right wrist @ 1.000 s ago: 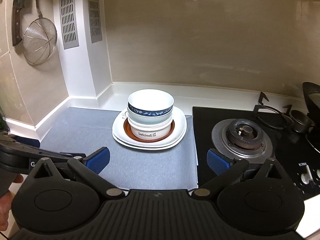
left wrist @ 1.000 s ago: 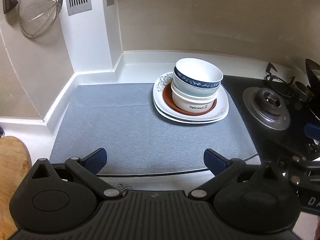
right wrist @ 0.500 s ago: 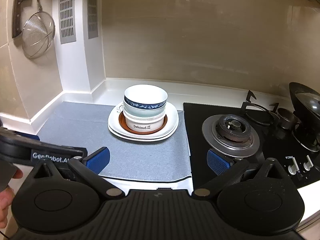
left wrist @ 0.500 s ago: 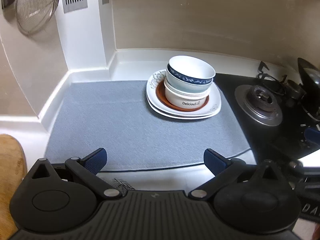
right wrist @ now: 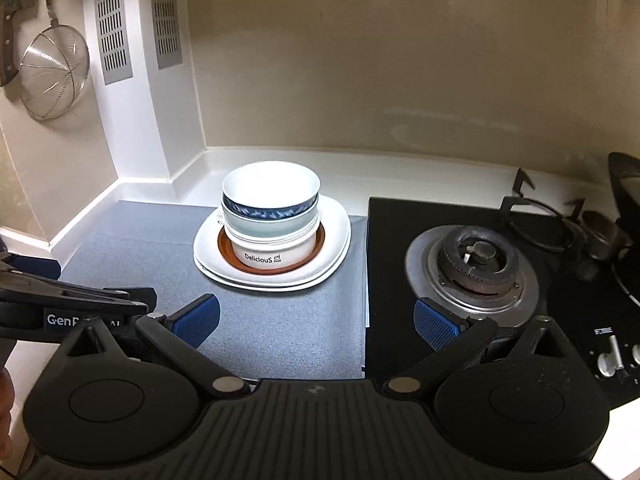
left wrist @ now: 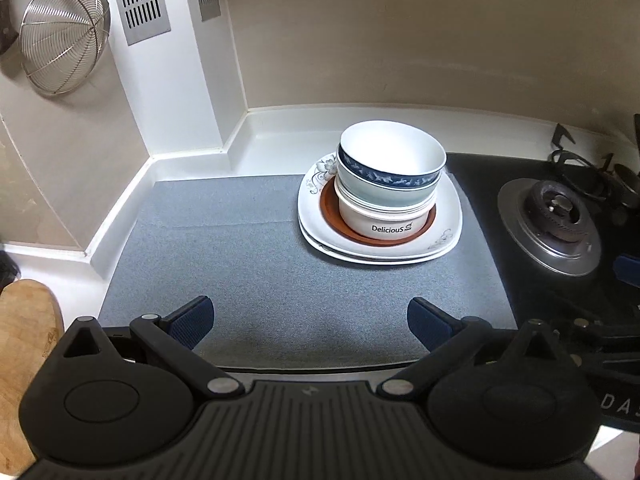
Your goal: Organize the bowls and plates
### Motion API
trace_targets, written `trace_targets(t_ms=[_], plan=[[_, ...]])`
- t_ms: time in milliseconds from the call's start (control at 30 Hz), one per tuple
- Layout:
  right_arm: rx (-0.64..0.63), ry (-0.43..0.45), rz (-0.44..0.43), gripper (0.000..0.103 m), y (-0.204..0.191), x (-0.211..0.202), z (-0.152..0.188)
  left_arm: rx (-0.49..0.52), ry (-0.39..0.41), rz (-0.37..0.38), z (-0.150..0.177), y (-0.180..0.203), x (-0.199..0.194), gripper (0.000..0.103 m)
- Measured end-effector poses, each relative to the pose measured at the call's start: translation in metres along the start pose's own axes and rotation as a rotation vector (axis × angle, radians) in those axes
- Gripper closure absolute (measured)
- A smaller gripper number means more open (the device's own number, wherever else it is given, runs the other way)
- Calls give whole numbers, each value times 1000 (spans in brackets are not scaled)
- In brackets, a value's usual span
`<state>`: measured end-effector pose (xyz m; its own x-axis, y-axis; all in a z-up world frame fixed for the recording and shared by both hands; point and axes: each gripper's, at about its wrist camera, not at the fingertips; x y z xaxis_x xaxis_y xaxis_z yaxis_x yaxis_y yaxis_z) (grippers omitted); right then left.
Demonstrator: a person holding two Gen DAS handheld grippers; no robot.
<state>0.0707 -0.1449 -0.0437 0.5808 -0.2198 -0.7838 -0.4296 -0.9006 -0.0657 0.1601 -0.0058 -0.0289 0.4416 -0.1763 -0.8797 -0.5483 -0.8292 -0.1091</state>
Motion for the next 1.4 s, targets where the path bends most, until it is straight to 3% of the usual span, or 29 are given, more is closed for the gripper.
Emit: trace_targets(t_ms=[400, 1400], plan=[[-37, 1, -39, 0, 14, 13, -7, -31, -21, -28, -3, 6, 4, 0], [-40, 6, -35, 0, 13, 15, -10, -13, -11, -34, -6, 1, 4, 0]])
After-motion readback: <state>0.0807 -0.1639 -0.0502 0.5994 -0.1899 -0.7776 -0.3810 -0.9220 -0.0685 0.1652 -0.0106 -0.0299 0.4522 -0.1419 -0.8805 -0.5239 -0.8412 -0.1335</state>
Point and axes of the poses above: each gripper's, at about its wrist camera, not at the fingertips, and x roughly the way its jaws point, y to its right, z to its underside, and after that the axes turned 13 degrees about -y, right-handed
